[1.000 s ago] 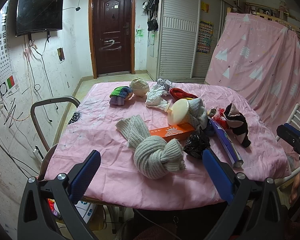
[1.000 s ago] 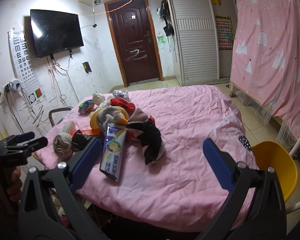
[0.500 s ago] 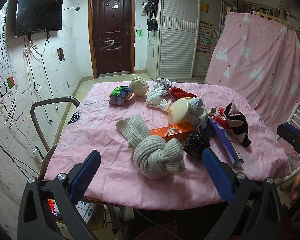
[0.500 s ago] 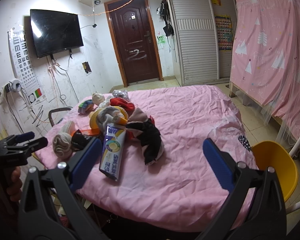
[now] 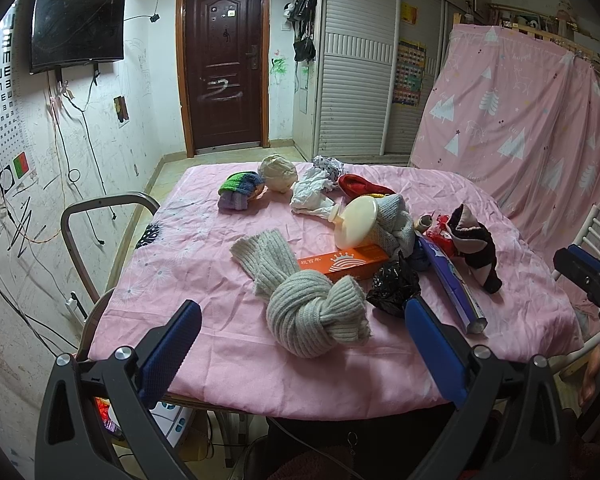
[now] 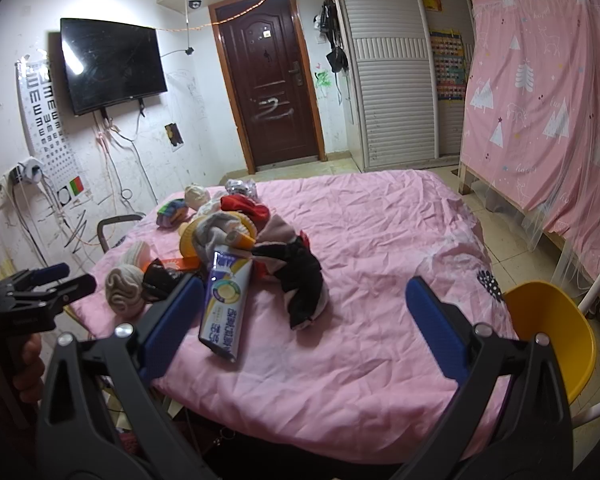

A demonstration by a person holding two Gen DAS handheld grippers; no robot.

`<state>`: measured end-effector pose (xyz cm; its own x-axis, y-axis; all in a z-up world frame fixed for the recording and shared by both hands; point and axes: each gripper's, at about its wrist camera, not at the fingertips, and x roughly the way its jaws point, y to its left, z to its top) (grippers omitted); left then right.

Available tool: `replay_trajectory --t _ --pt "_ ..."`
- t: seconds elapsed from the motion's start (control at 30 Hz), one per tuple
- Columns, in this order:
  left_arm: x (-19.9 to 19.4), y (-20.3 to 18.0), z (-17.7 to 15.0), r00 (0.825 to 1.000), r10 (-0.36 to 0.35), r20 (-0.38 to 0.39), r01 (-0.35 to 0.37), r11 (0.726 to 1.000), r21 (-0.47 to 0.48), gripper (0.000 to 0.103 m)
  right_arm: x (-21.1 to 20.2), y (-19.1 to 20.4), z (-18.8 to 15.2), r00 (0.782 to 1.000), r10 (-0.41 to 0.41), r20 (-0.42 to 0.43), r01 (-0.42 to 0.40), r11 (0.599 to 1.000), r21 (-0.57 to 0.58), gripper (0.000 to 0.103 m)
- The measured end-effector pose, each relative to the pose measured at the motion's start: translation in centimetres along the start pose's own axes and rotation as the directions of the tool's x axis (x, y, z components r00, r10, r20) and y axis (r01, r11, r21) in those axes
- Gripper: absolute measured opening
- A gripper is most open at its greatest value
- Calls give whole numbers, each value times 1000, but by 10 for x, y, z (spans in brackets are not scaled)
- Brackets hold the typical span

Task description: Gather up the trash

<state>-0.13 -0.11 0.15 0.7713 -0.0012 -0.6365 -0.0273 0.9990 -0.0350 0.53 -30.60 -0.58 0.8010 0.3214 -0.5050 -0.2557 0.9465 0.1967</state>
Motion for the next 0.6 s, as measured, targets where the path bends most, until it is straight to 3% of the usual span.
replay_trajectory --t 0.6 --pt "0 0 0 1000 1 -1 -1 1000 1 93 2 1 0 1000 0 -2 0 1000 -1 97"
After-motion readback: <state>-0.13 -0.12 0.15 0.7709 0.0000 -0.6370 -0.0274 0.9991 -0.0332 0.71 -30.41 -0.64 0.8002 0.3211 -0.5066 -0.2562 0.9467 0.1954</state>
